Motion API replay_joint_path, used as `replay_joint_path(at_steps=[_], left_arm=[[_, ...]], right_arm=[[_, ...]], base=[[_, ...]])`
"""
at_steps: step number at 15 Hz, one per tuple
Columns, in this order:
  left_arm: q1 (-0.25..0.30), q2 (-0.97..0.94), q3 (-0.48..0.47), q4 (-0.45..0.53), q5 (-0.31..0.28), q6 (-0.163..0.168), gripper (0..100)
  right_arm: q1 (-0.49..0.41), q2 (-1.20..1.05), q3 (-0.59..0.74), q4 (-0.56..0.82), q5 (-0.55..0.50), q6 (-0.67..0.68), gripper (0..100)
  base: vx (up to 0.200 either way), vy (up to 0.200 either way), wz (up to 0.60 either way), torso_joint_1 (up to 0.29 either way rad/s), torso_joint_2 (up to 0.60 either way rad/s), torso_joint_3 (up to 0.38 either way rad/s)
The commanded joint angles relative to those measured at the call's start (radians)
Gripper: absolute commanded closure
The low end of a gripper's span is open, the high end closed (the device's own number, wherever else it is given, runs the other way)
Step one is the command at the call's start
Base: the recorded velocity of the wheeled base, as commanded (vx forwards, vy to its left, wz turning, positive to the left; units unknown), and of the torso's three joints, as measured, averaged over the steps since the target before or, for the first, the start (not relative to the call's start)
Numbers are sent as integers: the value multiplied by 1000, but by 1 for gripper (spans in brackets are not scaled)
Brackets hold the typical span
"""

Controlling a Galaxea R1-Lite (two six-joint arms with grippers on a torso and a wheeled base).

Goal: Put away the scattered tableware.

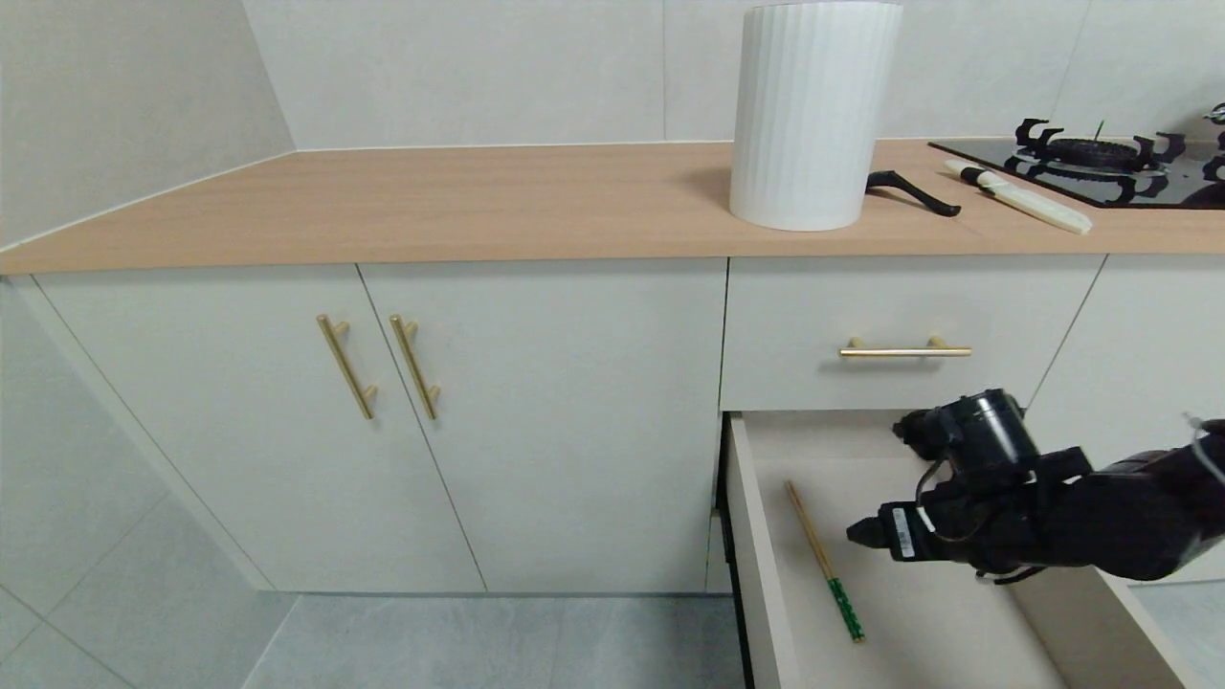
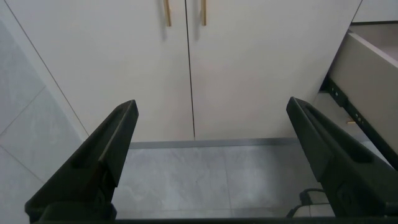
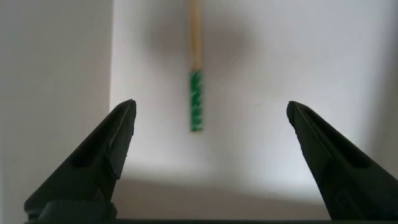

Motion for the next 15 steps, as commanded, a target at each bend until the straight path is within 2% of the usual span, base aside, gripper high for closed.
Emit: replay_joint_path(at_steps=[1, 6, 15], left_arm=[[-1, 0, 0, 0, 0, 0, 0], [-1, 0, 0, 0, 0, 0, 0], [-1, 0, 0, 0, 0, 0, 0]], right_arm=[[-55, -175, 12, 9, -6, -28, 0], [-132, -328, 14, 9, -4, -93, 0], [-141, -432, 34, 8, -4, -150, 0]], base=[[0, 0, 0, 0, 0, 0], [0, 0, 0, 0, 0, 0], [0, 0, 0, 1, -8, -3]])
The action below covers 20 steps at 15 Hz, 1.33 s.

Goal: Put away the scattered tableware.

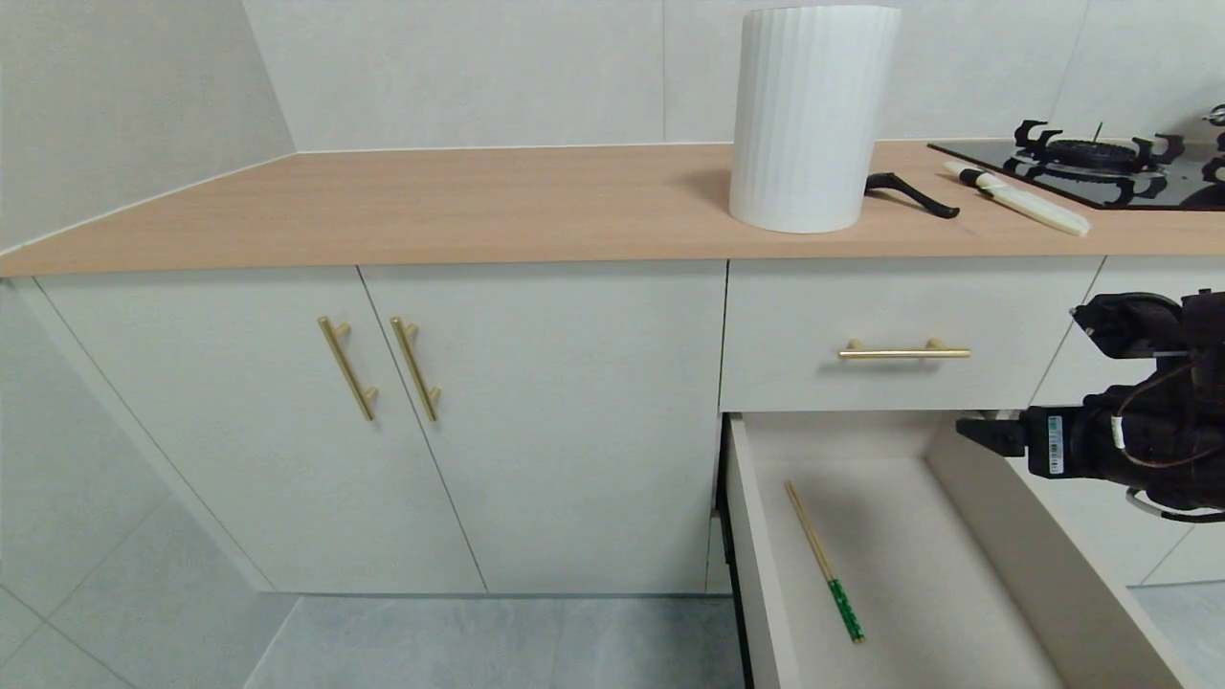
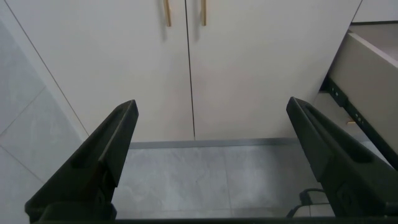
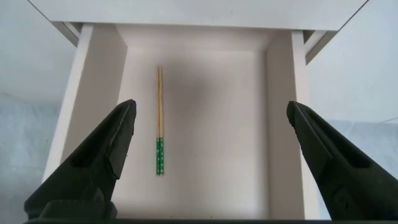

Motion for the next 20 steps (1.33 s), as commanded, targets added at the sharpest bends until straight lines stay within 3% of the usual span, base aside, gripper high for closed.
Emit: replay_joint_path(at_steps=[1, 8, 20], left_arm=[[0, 0, 0, 0, 0, 0, 0], [-1, 0, 0, 0, 0, 0, 0], [0, 0, 0, 0, 0, 0, 0]], right_arm=[[2, -10, 1, -2, 1, 0, 0], [5, -10, 9, -4, 2, -9, 0], [22, -8, 26, -8, 9, -23, 0]], base=[[0, 0, 0, 71, -242, -163], [0, 0, 0, 108, -407, -261], [0, 0, 0, 238, -484, -272]])
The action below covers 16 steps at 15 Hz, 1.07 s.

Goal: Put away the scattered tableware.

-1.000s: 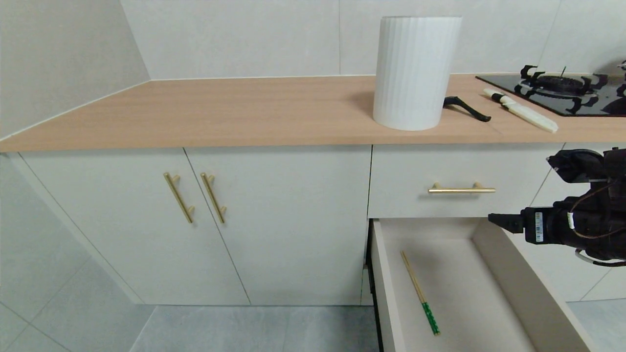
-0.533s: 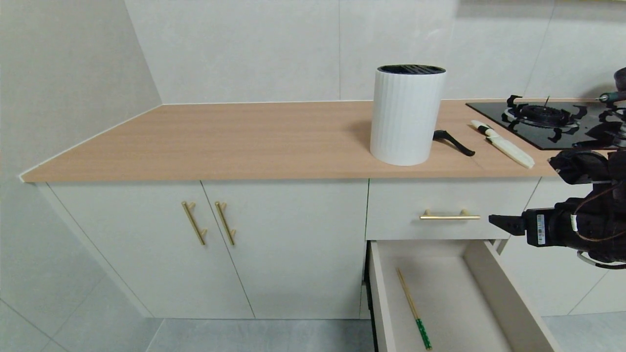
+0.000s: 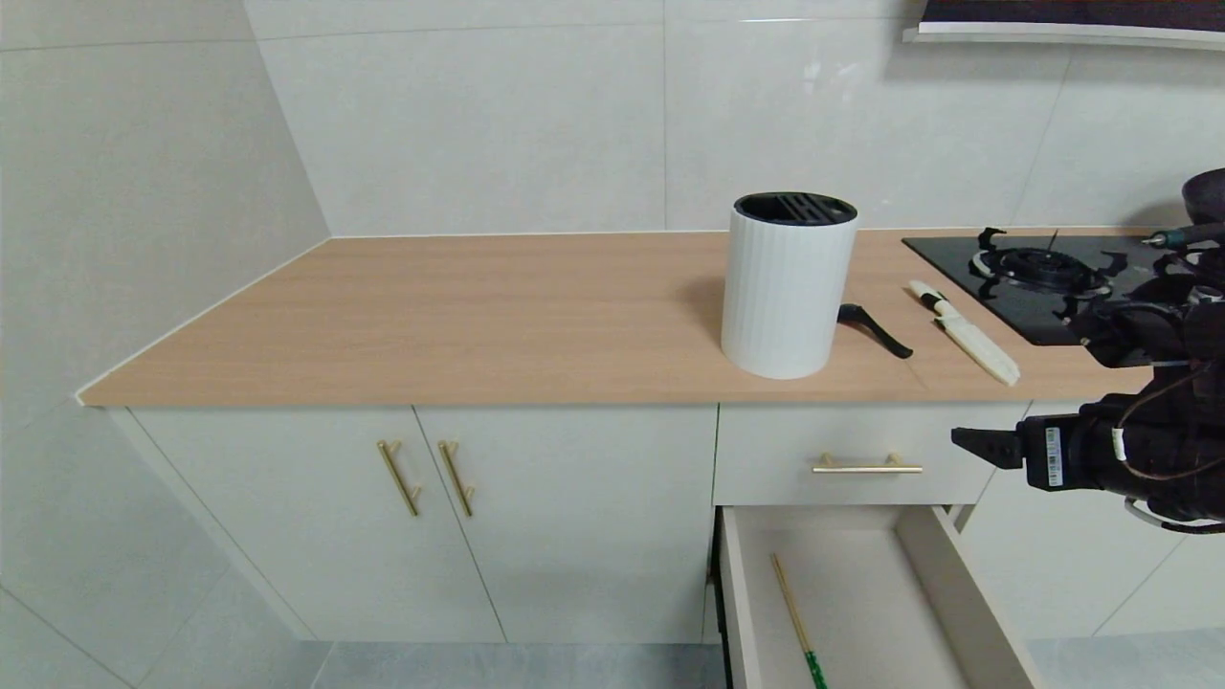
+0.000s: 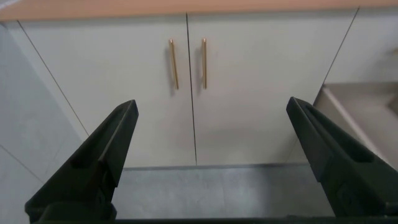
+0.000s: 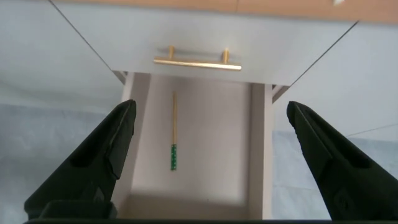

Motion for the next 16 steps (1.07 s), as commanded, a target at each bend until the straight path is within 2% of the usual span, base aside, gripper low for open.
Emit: replay_joint_path(at_steps=[1, 6, 9, 16], left_arm=[[0, 0, 0, 0, 0, 0, 0], [0, 0, 0, 0, 0, 0, 0], [-1, 0, 0, 0, 0, 0, 0], [-1, 0, 0, 0, 0, 0, 0]], right_arm=[[1, 5, 0, -2, 0, 0, 0], [1, 19, -7, -33, 14, 2, 0], [-33, 117, -92, -132, 143, 2, 0], [-135, 546, -512, -159, 196, -69, 0]], base=[[0, 0, 0, 237, -510, -276], [0, 0, 0, 113, -227, -119], [0, 0, 0, 0, 0, 0], [0, 0, 0, 0, 0, 0]])
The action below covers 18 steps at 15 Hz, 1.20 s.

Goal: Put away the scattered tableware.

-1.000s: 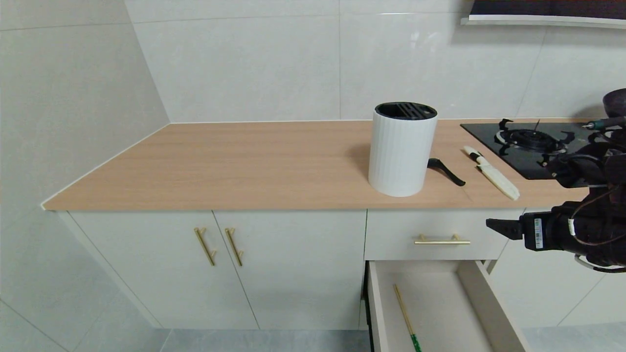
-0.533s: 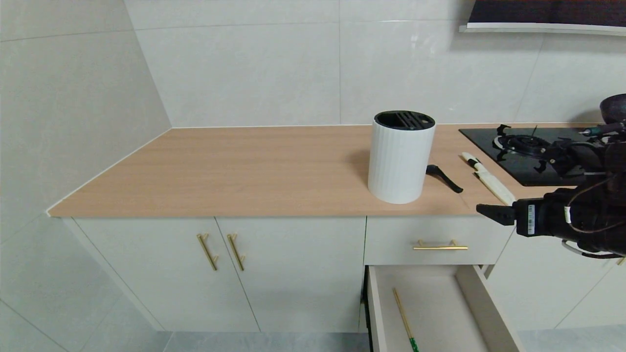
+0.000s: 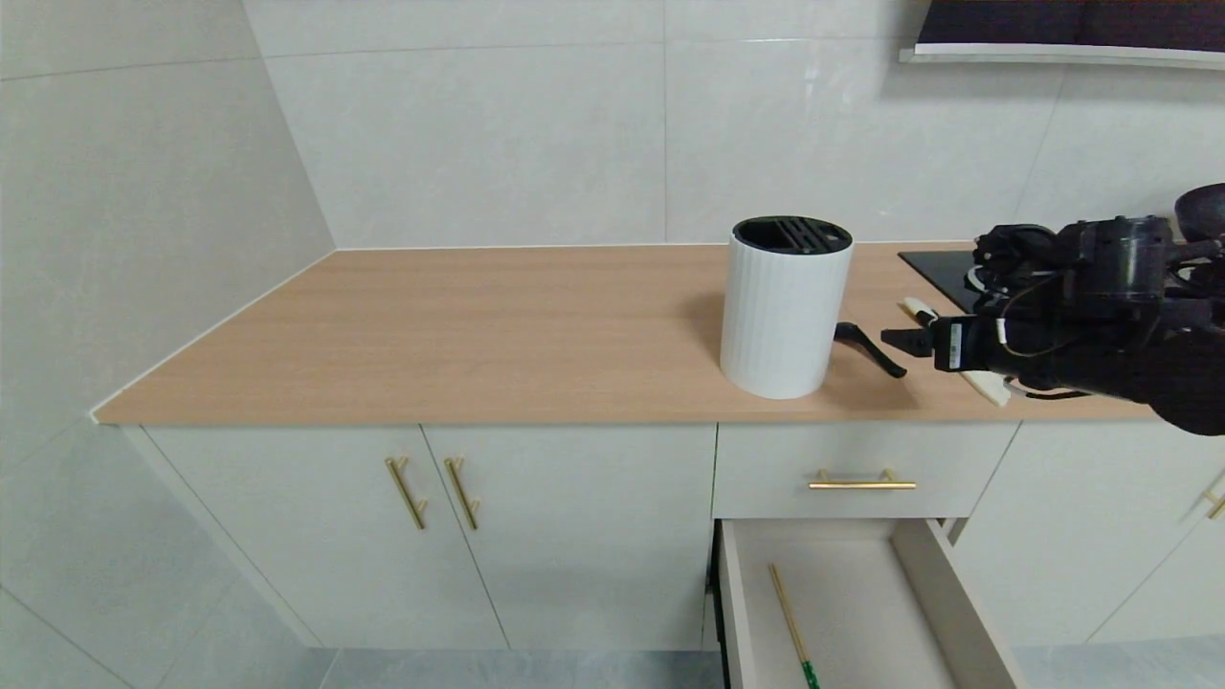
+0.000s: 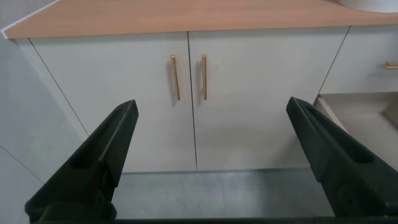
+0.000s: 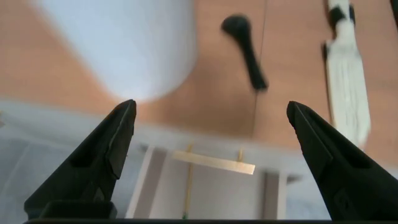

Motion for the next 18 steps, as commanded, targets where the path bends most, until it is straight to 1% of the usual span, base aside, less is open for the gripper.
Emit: replay_joint_path(at_steps=[1, 5, 8, 12, 15, 18], left_arm=[[-1, 0, 0, 0, 0, 0, 0], [-1, 0, 0, 0, 0, 0, 0], [-1, 0, 0, 0, 0, 0, 0], [-1, 0, 0, 0, 0, 0, 0], [0, 0, 0, 0, 0, 0, 0], [-1, 0, 0, 0, 0, 0, 0]], right_arm=[[-46, 228, -183, 3, 5, -32, 0], [-72, 326, -240, -5, 10, -37, 0], [-75, 355, -255, -9, 59, -37, 0], [-80, 407, -291, -14, 63, -36, 0], [-86, 435, -297, -66, 62, -32, 0], [-86, 452, -317, -74, 60, -26, 0]], base=[[0, 0, 0, 0, 0, 0], [0, 0, 0, 0, 0, 0], [0, 0, 0, 0, 0, 0], [0, 0, 0, 0, 0, 0], [0, 0, 0, 0, 0, 0], [0, 0, 0, 0, 0, 0]])
